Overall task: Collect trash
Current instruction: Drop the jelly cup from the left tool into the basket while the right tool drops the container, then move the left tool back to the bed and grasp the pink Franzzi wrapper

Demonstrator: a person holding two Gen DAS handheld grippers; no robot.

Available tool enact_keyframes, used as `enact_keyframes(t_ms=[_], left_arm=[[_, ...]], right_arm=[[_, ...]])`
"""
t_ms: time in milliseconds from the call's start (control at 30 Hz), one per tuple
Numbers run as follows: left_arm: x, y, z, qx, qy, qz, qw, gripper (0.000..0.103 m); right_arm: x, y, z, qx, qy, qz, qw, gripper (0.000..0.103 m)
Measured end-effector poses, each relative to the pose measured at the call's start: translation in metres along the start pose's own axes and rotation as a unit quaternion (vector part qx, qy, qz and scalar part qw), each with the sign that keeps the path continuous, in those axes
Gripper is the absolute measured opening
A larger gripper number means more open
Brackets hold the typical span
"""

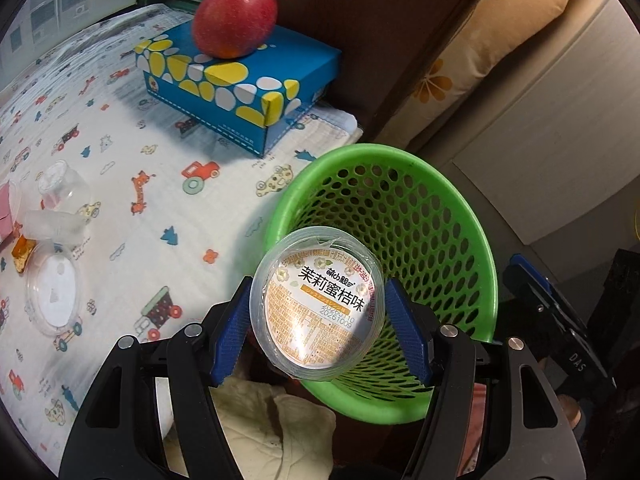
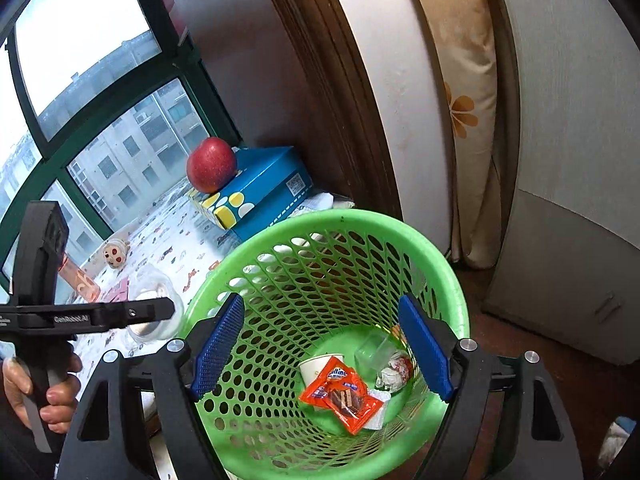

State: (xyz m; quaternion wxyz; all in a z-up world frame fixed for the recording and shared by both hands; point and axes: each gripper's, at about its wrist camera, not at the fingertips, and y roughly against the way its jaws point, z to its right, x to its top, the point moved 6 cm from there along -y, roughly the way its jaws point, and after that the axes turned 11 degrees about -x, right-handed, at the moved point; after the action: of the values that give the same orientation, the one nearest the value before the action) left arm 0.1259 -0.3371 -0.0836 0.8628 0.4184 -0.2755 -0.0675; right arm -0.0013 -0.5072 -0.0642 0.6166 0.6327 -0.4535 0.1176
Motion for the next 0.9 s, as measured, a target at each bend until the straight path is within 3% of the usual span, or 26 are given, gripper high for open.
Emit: enact_keyframes(t_ms=[367,567,900], left_arm=[[-0.01,-0.05,0.028,-0.019,-0.014,-0.053,0.9983,0.066],[-0.014,-0.064,0.034,-0.033,-0.009,-0.066,0.9973,0.079],[-0.014,-0.03,0.011,-0.011,0.0,-0.028,0.9996,0.079]], right_arm=[[0.002,0.011,0.034,0.004,-0.035,0.012,0.999,0.079],[0.002,0.005,0.039,0.006,-0.038,0.004,0.999,0.079],[0.002,0.006,0.016,0.027,-0.022,0.004,0.999,0.08]])
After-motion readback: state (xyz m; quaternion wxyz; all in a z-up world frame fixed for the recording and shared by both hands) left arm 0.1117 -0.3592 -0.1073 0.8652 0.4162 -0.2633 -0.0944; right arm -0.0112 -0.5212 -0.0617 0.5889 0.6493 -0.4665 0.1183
